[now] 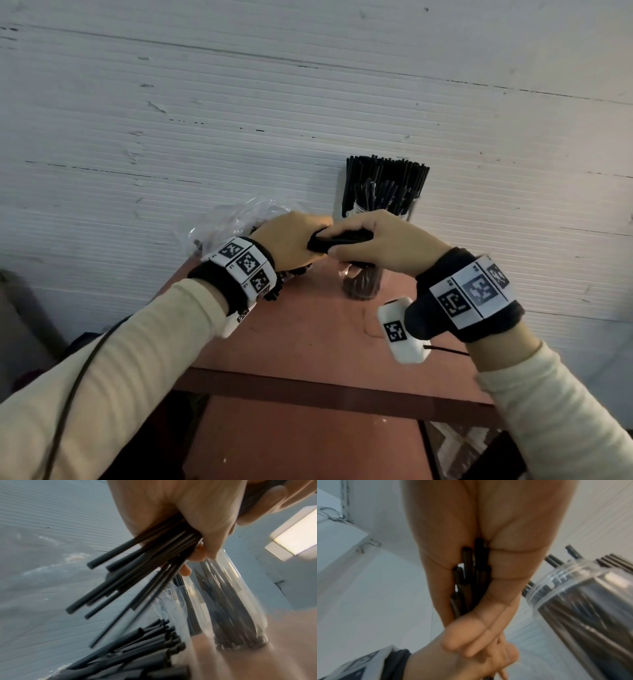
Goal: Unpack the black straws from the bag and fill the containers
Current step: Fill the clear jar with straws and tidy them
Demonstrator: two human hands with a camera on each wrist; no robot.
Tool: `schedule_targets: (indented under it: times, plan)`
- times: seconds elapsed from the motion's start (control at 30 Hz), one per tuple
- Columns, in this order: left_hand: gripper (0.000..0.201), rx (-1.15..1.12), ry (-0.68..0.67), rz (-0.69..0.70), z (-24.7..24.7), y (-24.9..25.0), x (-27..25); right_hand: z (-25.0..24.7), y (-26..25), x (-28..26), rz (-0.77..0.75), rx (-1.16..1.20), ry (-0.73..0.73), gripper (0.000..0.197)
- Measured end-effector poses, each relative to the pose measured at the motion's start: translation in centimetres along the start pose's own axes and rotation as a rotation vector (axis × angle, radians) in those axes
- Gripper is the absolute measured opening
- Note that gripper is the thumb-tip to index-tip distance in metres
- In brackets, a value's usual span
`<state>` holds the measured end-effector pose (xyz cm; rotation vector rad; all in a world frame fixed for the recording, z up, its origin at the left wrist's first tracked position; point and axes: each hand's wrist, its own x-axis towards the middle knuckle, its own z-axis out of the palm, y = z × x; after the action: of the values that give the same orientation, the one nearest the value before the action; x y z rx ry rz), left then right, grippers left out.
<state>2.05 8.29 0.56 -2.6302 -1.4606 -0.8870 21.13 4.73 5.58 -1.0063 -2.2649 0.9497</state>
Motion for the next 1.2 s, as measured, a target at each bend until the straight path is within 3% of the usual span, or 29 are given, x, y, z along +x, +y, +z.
schedule_targets:
  times: [0.07, 0.17, 0.27, 0.37, 0.43, 0.53, 0.67, 0.83, 0.9, 1.0, 1.1, 1.2]
  plan:
    - [0.02, -0.042, 0.034, -0.035, -0.3, 0.7, 0.2, -0.9, -0.4, -0.6, -0.021, 0.0, 0.04, 0.036]
    - [0.018, -0.207, 0.087, -0.122, -0.6, 1.9, 0.5, -2.5, -1.1, -1.4, -0.1, -0.225, 0.242, 0.043]
    - [0.028, -0.371, 0.15, -0.204, -0.2, 3.5, 0.9, -3.0, -2.0, -1.5, -0.272, -0.225, 0.467, 0.047]
    - [0.035, -0.569, 0.146, -0.232, 0.3, 5.2, 1.2, -2.4, -2.8, -0.7, -0.451, -0.233, 0.585, 0.04]
    - [0.032, -0.703, 0.106, -0.241, 0.8, 5.7, 1.2, -1.7, -2.7, 0.2, -0.502, -0.325, 0.595, 0.031]
    - [0.02, -0.874, 0.013, -0.3, 1.9, 5.4, 0.9, -0.7, -1.9, 1.3, -0.427, -0.4, 0.51, 0.025]
    - [0.03, -0.935, -0.134, -0.381, 3.3, 4.2, 0.4, 0.0, -0.5, 1.6, -0.351, -0.565, 0.375, 0.027]
    - [0.018, -0.934, -0.199, -0.44, 4.0, 4.1, -0.1, 0.0, 0.0, 1.5, -0.354, -0.569, 0.384, 0.031]
    - [0.028, -0.894, -0.192, -0.441, 4.0, 4.1, 0.0, -0.1, -0.1, 1.4, -0.353, -0.56, 0.402, 0.038]
    - [0.04, -0.883, -0.17, -0.454, 3.8, 4.1, 0.1, -0.6, -0.3, 0.6, -0.354, -0.516, 0.547, 0.056]
    - [0.037, -0.946, -0.148, -0.37, 2.7, 4.6, 0.0, -1.3, -0.3, -0.6, -0.267, -0.414, 0.66, 0.074]
    - [0.029, -0.908, -0.229, -0.195, 1.1, 5.4, -0.3, -1.7, 0.3, -1.5, -0.161, -0.293, 0.509, 0.076]
